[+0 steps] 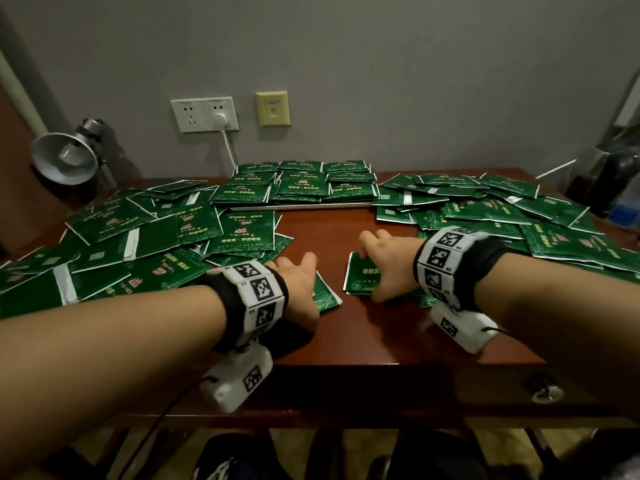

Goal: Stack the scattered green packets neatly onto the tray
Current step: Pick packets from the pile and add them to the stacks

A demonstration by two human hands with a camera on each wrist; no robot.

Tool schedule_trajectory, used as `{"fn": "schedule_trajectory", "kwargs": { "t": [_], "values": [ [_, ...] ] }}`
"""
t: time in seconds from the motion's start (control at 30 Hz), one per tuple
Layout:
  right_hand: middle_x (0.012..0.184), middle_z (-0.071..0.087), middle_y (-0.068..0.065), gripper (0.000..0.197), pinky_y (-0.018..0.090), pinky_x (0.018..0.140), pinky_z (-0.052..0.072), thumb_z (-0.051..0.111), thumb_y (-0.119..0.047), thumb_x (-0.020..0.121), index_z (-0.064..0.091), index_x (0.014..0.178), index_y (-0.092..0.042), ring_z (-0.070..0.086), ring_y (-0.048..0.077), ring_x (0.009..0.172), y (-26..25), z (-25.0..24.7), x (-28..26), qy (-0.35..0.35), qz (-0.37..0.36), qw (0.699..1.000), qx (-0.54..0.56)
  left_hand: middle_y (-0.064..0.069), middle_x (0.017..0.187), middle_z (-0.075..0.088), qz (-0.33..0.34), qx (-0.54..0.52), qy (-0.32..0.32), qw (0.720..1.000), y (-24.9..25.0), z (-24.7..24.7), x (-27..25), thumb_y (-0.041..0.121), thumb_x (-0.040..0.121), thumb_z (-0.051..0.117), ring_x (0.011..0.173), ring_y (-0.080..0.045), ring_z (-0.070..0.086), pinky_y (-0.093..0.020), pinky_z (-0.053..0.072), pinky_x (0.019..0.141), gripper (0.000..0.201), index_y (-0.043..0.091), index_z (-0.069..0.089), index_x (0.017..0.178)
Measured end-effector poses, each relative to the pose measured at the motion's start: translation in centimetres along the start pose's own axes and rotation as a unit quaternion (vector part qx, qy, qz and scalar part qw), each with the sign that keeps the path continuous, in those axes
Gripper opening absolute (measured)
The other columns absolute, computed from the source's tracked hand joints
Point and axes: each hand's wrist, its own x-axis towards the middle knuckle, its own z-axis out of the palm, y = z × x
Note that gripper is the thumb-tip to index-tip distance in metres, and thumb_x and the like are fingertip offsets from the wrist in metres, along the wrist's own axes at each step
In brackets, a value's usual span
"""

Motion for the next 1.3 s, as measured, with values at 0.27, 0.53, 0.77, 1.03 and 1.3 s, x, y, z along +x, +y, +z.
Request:
{"fn": "schedule_trajectory", "kwargs": {
  "t": [0.27,0.53,0.77,1.03,1.3],
  "values": [
    [0.109,0.038,0.002,0.068,0.025,0.052,0.04,0.079,-0.032,0.066,0.034,0.115,-0.022,0.051,0.014,0.076,0.9,-1.4,1.0,0.047,-0.018,0.999,-0.002,-0.005,0.109,0.042,0.12,-0.041,0.06,0.99,-1.8,-0.9,1.1,0.041,0.058,0.074,0.088,-0.021,0.056,-0.042,0.057,0.077,0.09,0.032,0.021,0.129],
    [0.115,0.046,0.0,0.054,0.038,0.087,0.045,0.079,-0.031,0.07,0.039,0.107,-0.027,0.044,0.022,0.101,4.7,-5.9,6.0,0.094,-0.005,0.996,0.007,0.001,0.126,0.048,0.135,0.043,0.157,0.977,-3.8,-7.0,7.1,0.033,0.067,0.078,0.118,-0.022,0.047,-0.051,0.037,0.102,0.09,0.026,0.024,0.139],
    [0.119,0.05,0.005,0.051,0.032,0.081,0.042,0.076,-0.024,0.074,0.047,0.116,-0.021,0.047,0.025,0.105,7.1,-7.7,13.8,0.063,0.005,0.998,-0.007,0.0,0.128,0.05,0.155,0.062,0.151,0.974,-4.2,-11.9,16.4,0.039,0.065,0.083,0.117,-0.024,0.05,-0.043,0.042,0.094,0.095,0.027,0.027,0.14],
    [0.085,0.046,-0.009,0.056,0.026,0.068,0.034,0.079,-0.031,0.075,0.047,0.12,-0.021,0.048,0.019,0.091,8.3,-8.6,22.6,-0.003,0.0,1.0,-0.018,-0.005,0.13,0.049,0.182,0.121,0.126,0.968,-3.1,-13.8,25.7,0.048,0.06,0.086,0.118,-0.027,0.049,-0.041,0.046,0.091,0.101,0.023,0.029,0.14],
    [0.12,0.051,0.002,0.064,0.036,0.087,0.045,0.083,-0.044,0.068,0.049,0.118,-0.024,0.046,0.024,0.108,8.5,-8.0,24.6,0.0,-0.012,0.999,-0.035,-0.009,0.133,0.041,0.165,0.13,0.107,0.972,-4.4,-13.1,28.3,0.059,0.06,0.082,0.122,-0.028,0.04,-0.041,0.042,0.096,0.101,0.024,0.034,0.142]
  ]
}}
